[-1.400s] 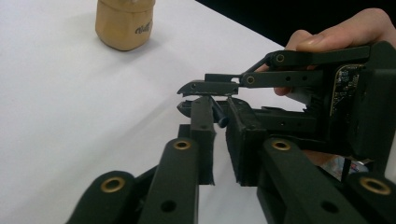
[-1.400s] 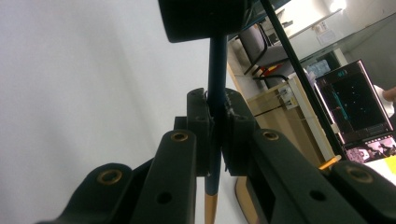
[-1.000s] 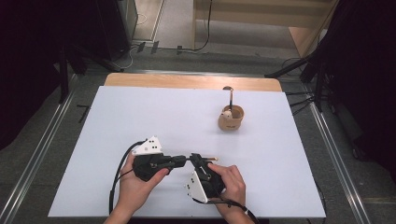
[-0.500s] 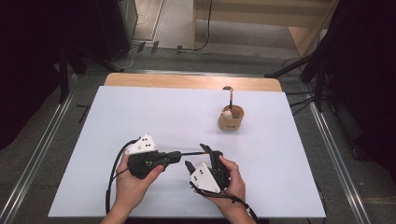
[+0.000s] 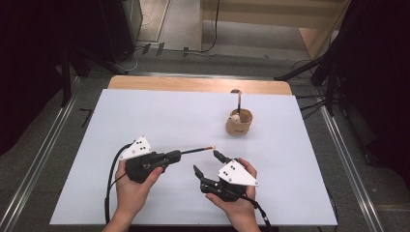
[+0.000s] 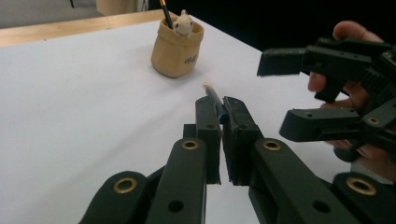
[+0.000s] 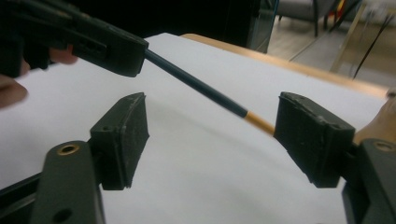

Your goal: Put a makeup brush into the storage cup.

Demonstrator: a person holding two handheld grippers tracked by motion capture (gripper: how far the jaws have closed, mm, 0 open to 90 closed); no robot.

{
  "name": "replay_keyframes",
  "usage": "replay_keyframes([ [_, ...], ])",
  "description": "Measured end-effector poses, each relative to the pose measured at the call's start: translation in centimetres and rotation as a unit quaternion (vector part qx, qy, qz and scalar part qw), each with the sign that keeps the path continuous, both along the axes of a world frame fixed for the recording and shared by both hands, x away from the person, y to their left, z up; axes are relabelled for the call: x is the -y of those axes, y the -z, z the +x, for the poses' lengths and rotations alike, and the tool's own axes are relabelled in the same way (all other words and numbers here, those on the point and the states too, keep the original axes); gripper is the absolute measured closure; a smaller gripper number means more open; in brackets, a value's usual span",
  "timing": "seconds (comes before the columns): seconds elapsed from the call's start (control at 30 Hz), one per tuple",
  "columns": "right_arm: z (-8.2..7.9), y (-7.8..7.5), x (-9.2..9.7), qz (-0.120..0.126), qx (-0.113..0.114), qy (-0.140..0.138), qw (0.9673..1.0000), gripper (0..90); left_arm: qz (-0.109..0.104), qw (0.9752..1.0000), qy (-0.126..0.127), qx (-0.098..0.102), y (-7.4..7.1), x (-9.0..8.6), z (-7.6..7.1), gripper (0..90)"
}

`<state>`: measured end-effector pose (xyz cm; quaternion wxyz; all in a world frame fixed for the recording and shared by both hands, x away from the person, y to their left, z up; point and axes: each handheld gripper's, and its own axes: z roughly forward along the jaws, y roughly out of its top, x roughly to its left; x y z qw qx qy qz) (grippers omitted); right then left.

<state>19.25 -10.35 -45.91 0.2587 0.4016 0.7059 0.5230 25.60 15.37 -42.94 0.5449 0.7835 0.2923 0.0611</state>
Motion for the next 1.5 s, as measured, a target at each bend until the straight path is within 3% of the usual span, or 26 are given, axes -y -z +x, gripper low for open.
replay_keyframes([
  [0.13,0.1,0.1,0.2,0.043,-0.032,0.007,0.9985,14.2,-0.013,0.9998,-0.005,0.015,-0.1,-0.2,-0.2,86.9],
  [0.2,0.1,0.1,0.4,0.082,-0.054,0.011,0.9951,12.6,-0.018,0.9996,-0.008,0.022,-0.1,-0.2,-0.3,86.9],
  [0.27,0.2,0.2,0.6,0.111,-0.070,0.023,0.9911,3.9,-0.025,0.9992,-0.012,0.029,-0.2,-0.2,-0.5,86.9],
  [0.47,0.0,0.2,0.2,0.131,-0.088,0.048,0.9862,0.0,-0.043,0.9980,-0.015,0.044,0.1,-0.2,-0.7,86.9],
  [0.6,0.0,0.1,0.2,0.164,-0.105,0.046,0.9798,0.0,-0.064,0.9965,-0.016,0.051,0.3,-0.1,-0.9,86.9],
  [0.8,0.2,0.5,0.3,0.221,-0.129,0.038,0.9660,0.0,-0.078,0.9954,-0.012,0.055,0.7,0.2,-1.1,86.9],
  [1.07,0.6,0.6,1.3,0.308,-0.158,0.039,0.9373,0.0,-0.087,0.9944,0.003,0.061,1.1,1.3,-1.7,86.9],
  [1.27,0.8,0.6,2.2,0.337,-0.168,0.049,0.9251,1.6,-0.088,0.9938,0.008,0.067,1.4,2.0,-2.2,86.9],
  [1.37,1.0,0.7,2.5,0.347,-0.170,0.051,0.9208,3.6,-0.091,0.9935,0.010,0.067,1.5,2.2,-2.4,86.9],
  [1.4,1.1,0.8,2.6,0.355,-0.173,0.053,0.9173,5.0,-0.092,0.9934,0.010,0.068,1.6,2.3,-2.4,86.9],
  [1.47,1.2,0.9,2.8,0.358,-0.181,0.056,0.9143,9.4,-0.090,0.9935,0.012,0.069,1.6,2.4,-2.5,86.9],
  [1.5,1.3,1.0,2.9,0.364,-0.185,0.059,0.9110,11.7,-0.089,0.9935,0.014,0.069,1.7,2.5,-2.6,86.9],
])
